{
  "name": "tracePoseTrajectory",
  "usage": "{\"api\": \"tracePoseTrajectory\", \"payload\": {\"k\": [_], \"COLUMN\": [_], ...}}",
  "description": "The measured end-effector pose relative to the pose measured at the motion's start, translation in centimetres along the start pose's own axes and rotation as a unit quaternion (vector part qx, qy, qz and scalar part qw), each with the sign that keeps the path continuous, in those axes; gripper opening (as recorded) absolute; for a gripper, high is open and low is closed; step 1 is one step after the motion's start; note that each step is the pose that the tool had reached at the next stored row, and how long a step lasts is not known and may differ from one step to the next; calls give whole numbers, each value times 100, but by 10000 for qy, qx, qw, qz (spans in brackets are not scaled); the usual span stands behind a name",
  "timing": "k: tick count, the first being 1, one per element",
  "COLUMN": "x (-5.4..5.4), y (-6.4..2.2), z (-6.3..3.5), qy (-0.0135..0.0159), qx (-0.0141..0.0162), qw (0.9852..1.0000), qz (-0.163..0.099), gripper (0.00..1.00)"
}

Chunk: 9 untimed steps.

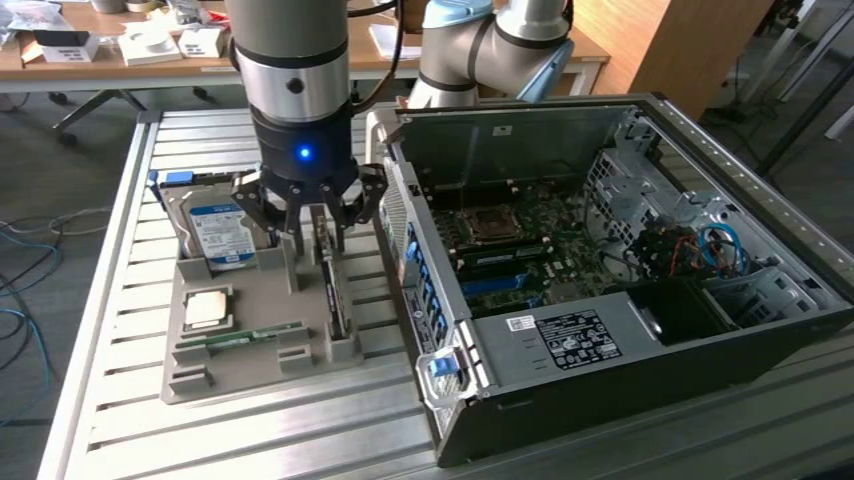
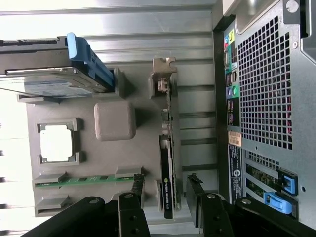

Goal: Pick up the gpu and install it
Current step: 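Pick up the gpu and move the gpu toward the slot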

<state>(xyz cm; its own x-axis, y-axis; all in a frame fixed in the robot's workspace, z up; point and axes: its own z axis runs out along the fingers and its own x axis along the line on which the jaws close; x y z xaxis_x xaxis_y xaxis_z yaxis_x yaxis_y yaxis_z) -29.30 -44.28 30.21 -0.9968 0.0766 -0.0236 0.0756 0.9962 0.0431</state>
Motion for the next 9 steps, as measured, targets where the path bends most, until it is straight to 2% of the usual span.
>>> {"api": "tracePoseTrajectory", "payload": {"k": [9], "x": [-5], "y": [0], "z": [15], "qy": [-1], "qx": [-1], "qw": [10000], "qz": [0], "gripper": [47]}}
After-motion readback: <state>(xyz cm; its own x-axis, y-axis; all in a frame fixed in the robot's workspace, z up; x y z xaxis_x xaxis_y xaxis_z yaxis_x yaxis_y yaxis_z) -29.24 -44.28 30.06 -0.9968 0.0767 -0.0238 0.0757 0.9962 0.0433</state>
